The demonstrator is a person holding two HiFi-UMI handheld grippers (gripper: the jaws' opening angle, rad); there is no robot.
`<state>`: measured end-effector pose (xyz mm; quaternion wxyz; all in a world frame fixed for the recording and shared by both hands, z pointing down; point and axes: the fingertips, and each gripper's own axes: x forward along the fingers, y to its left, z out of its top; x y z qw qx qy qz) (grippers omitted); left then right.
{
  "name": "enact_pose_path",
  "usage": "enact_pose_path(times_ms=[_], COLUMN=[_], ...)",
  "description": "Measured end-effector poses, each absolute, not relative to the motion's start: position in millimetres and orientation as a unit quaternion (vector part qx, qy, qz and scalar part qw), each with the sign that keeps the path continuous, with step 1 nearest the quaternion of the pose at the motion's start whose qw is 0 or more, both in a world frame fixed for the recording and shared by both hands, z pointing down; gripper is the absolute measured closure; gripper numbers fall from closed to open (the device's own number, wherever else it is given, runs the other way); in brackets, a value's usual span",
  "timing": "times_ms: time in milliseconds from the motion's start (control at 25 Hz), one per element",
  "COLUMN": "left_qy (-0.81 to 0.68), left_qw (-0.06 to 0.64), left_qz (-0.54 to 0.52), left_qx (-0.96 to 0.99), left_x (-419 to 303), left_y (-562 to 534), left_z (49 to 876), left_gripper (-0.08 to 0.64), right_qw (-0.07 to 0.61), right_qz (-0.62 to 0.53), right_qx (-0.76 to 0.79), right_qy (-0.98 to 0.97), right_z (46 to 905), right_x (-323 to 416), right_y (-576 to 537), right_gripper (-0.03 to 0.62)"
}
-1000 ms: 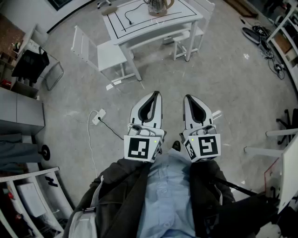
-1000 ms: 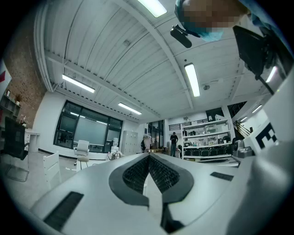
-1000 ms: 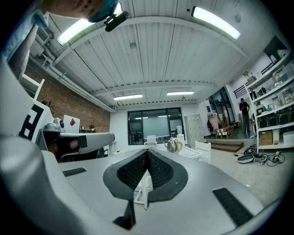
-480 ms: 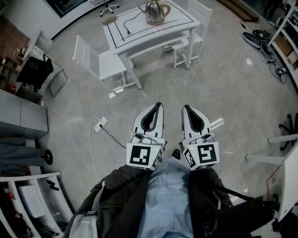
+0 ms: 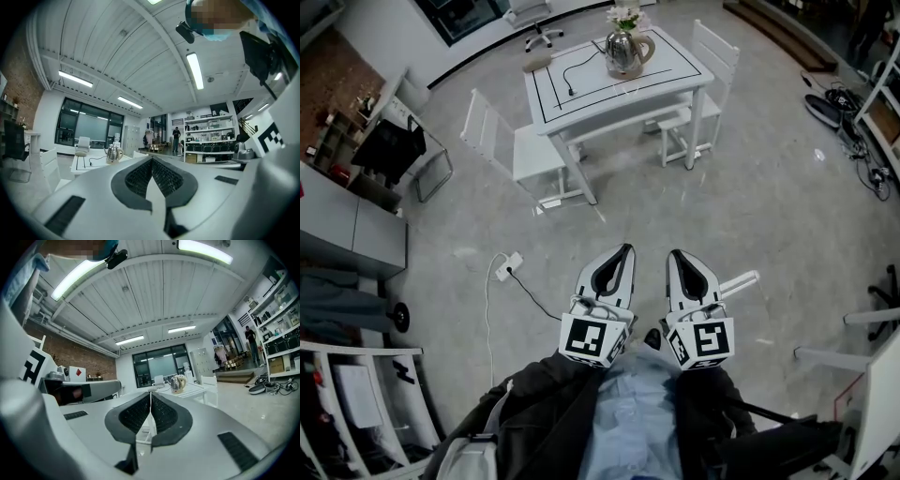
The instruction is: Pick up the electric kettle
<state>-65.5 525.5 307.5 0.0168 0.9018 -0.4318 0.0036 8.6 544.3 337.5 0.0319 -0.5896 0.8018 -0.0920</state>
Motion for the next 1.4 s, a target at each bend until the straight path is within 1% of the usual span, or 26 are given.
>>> enact_pose_path(times_ms=[200,520,960,1160,1400], left_qy=[-0.438,-0.443,-0.437,-0.428,-0.416], left_qw=[0.02,0.041,0.021,0.021,0.044], left_qz=[0.001,-0.016,-0.052,-0.063,-0.056], left_qx=[0.899,0.896,0.898,0.901,0.907], left_x=[-68.5,-77.9,-102.7,-109.8,-108.7], left_y=[504.2,422.4,313.2,283.7,267.3], left_z=[313.2,321.1,300.7,297.5,307.8], left_gripper=[0.552,0.552,0.552,0.552,0.552], right_qw=[0.027,0.005,0.002,-0.001,-0.015], right_qz=[-0.099,-0.102,-0.067,-0.056,-0.063], right_qx=[-0.584,-0.586,-0.586,-0.592,-0.6], right_qy=[0.805,0.804,0.807,0.804,0.798], right_z=[343.1,349.0,326.6,321.0,324.8], right_x=[5.9,-3.5,-30.9,-40.3,-43.8], right_y=[522.3,444.1,334.4,306.7,291.1], right_gripper=[0.574,0.574,0.574,0.574,0.575])
